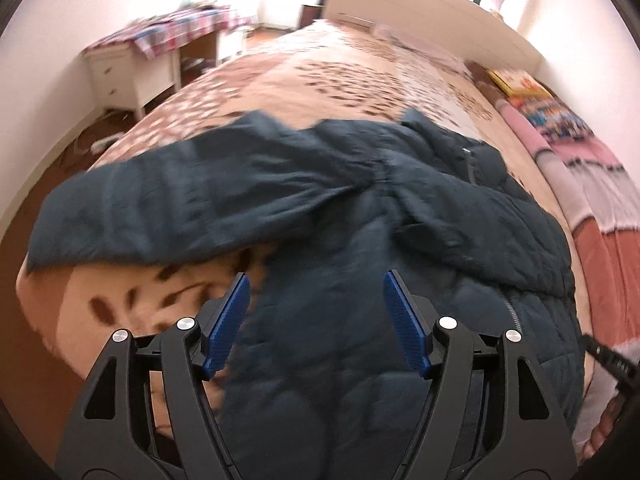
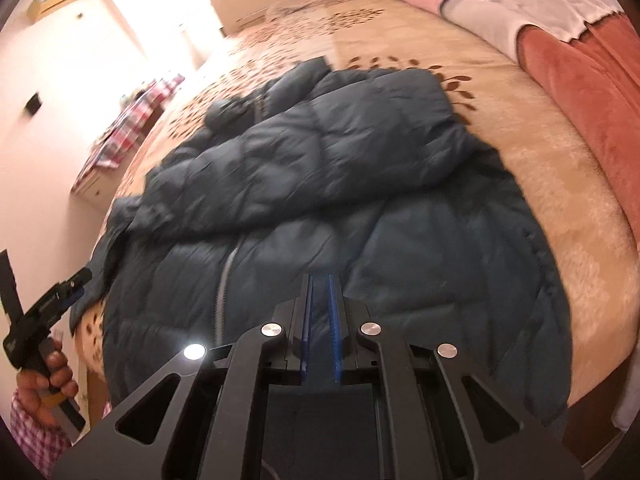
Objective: Fold large clothes
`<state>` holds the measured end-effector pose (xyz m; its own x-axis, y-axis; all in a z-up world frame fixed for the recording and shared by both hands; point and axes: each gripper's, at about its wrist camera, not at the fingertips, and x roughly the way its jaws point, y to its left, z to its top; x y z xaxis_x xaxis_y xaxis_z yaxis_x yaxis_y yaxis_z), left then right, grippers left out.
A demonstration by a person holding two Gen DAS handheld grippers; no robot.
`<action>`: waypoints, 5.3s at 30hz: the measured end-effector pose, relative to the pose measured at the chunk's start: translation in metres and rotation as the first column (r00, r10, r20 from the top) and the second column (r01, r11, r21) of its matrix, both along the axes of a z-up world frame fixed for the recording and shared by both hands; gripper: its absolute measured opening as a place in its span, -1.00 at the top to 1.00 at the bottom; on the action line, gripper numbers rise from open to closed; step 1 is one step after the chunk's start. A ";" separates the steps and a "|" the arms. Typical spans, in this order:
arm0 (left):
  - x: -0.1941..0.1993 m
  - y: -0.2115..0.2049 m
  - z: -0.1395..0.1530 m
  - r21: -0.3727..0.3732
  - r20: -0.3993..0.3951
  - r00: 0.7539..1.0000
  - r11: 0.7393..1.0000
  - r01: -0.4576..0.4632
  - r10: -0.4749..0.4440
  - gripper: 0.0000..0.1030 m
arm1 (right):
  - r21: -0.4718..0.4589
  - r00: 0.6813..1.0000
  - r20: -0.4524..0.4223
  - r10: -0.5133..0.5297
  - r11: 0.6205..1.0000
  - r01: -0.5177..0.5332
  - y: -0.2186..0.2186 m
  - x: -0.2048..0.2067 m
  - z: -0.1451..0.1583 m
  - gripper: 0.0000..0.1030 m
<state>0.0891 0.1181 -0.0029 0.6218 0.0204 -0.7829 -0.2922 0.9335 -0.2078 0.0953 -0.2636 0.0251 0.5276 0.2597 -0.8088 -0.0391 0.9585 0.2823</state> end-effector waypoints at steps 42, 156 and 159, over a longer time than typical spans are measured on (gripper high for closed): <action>-0.077 0.252 -0.110 -0.666 -0.101 0.688 0.465 -0.584 0.718 -0.27 | -0.108 0.988 -0.055 0.145 0.983 -0.150 0.068 -0.018 -0.014 0.80; -0.021 0.006 -0.042 -0.098 0.024 0.986 0.982 0.164 -0.163 -0.22 | -0.124 0.997 0.053 -0.048 0.991 0.054 -0.033 0.036 -0.011 0.93; -0.027 0.009 -0.042 -0.084 0.014 0.986 0.982 0.166 -0.166 -0.22 | -0.100 0.998 0.044 -0.054 0.993 0.058 -0.041 0.020 -0.011 0.93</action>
